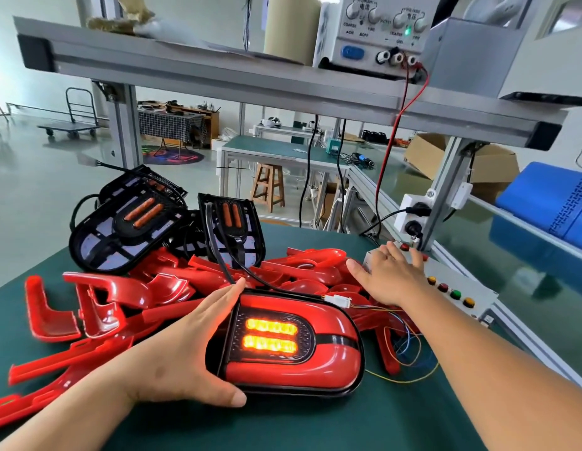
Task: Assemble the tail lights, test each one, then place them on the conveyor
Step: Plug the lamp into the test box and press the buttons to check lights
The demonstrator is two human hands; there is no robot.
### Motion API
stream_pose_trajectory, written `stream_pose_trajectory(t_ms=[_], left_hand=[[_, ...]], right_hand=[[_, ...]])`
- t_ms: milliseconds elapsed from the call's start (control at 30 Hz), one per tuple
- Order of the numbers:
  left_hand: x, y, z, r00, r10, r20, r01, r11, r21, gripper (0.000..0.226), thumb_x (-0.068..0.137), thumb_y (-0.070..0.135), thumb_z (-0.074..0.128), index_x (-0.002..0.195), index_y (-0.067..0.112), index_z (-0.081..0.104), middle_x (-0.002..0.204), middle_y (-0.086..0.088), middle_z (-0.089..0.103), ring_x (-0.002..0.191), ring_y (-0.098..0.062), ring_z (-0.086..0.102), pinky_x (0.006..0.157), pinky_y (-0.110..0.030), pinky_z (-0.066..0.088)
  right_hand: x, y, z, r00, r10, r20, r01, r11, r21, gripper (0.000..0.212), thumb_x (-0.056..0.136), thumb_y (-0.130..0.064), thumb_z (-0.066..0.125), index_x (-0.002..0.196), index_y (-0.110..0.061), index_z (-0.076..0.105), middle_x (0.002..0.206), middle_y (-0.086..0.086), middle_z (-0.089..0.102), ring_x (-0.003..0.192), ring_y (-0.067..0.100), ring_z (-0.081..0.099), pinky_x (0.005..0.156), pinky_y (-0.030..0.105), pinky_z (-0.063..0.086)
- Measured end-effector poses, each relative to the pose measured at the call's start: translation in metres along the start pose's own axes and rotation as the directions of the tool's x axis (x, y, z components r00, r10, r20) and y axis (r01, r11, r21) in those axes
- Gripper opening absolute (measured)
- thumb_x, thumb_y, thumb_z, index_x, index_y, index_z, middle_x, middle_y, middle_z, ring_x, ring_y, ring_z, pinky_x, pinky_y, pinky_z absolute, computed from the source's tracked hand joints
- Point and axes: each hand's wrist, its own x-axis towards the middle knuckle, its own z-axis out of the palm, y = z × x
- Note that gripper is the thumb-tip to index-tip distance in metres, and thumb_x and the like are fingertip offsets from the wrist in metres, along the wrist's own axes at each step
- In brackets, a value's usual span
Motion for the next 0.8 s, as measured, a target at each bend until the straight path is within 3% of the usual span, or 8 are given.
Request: stream_pose_trajectory(t_ms=[67,133,200,267,433,533,700,800], left_hand=[[0.001,0.000,0.000,1.000,0.004,0.010,-0.004,1.000,0.001,0.135,0.045,0.077,0.076,0.131,0.063,-0.027,0.120,0.060,-0.026,0.106,0.044,-0.014,0.086,0.014,0.002],[0.001,0.000,0.001,1.000,0.004,0.014,-0.004,1.000,0.001,0.135,0.047,0.076,0.077,0.130,0.064,-0.028,0.121,0.057,-0.026,0.107,0.043,-0.015,0.087,0.014,0.000],[0.000,-0.001,0.001,1.000,-0.004,0.008,0.004,1.000,-0.012,0.135,0.045,0.076,0.078,0.128,0.066,-0.028,0.122,0.055,-0.023,0.114,0.037,-0.014,0.091,0.010,-0.001],[-0.002,-0.001,0.000,1.000,-0.012,-0.003,0.012,1.000,-0.021,0.136,0.042,0.078,0.078,0.129,0.066,-0.026,0.123,0.054,-0.020,0.123,0.028,-0.010,0.097,0.004,0.000],[-0.012,0.008,-0.008,0.997,0.000,-0.075,-0.003,0.999,-0.036,0.125,0.049,0.085,0.070,0.130,0.066,-0.023,0.139,0.047,-0.012,0.138,0.007,0.014,0.114,-0.022,0.020],[-0.012,0.021,-0.017,0.971,0.040,-0.238,-0.031,0.999,0.043,0.102,0.068,0.086,0.049,0.142,0.058,-0.016,0.145,0.038,-0.001,0.133,0.007,0.023,0.113,-0.024,0.024],[0.018,0.055,-0.034,0.906,0.207,-0.368,-0.109,0.957,0.269,0.053,0.096,0.048,0.044,0.147,0.036,0.035,0.148,0.023,0.031,0.135,0.001,0.032,0.110,-0.019,0.024],[0.048,0.079,-0.032,0.922,0.257,-0.291,-0.154,0.930,0.333,0.046,0.099,0.037,0.047,0.145,0.031,0.042,0.145,0.010,0.044,0.134,-0.006,0.038,0.112,-0.021,0.022]], right_hand=[[-0.006,-0.001,-0.006,1.000,0.020,-0.002,-0.020,0.992,0.124,0.067,0.093,-0.069,0.009,0.115,-0.026,0.056,0.161,0.004,0.021,0.151,0.019,-0.002,0.119,0.051,-0.001],[-0.019,-0.003,-0.012,0.997,0.007,-0.082,0.008,0.983,0.183,0.047,0.098,-0.061,0.023,0.106,-0.031,0.058,0.150,0.002,0.040,0.148,0.022,0.016,0.115,0.049,0.013],[-0.037,-0.004,-0.015,0.987,-0.049,-0.152,0.086,0.965,0.248,0.030,0.097,-0.055,0.035,0.093,-0.036,0.057,0.108,-0.010,0.060,0.124,0.021,0.047,0.101,0.043,0.030],[-0.055,-0.009,-0.016,0.984,-0.127,-0.125,0.160,0.935,0.318,0.026,0.095,-0.056,0.041,0.086,-0.038,0.057,0.090,-0.015,0.055,0.104,0.016,0.053,0.091,0.038,0.038],[-0.072,-0.019,-0.008,0.979,-0.188,-0.074,0.198,0.966,0.165,0.029,0.093,-0.059,0.047,0.099,-0.036,0.063,0.112,-0.007,0.054,0.112,0.017,0.041,0.098,0.039,0.034],[-0.074,-0.022,-0.003,0.981,-0.184,-0.060,0.191,0.969,0.153,0.027,0.095,-0.048,0.050,0.112,-0.031,0.063,0.122,-0.003,0.051,0.121,0.022,0.039,0.101,0.042,0.031],[-0.083,-0.016,-0.014,0.920,-0.191,-0.342,0.309,0.891,0.332,0.015,0.096,-0.037,0.055,0.097,-0.027,0.065,0.091,-0.007,0.063,0.093,0.018,0.058,0.076,0.032,0.042],[-0.092,-0.015,-0.025,0.877,-0.221,-0.427,0.407,0.815,0.413,0.011,0.096,-0.032,0.058,0.093,-0.026,0.067,0.081,-0.010,0.064,0.075,0.009,0.056,0.062,0.022,0.038]])
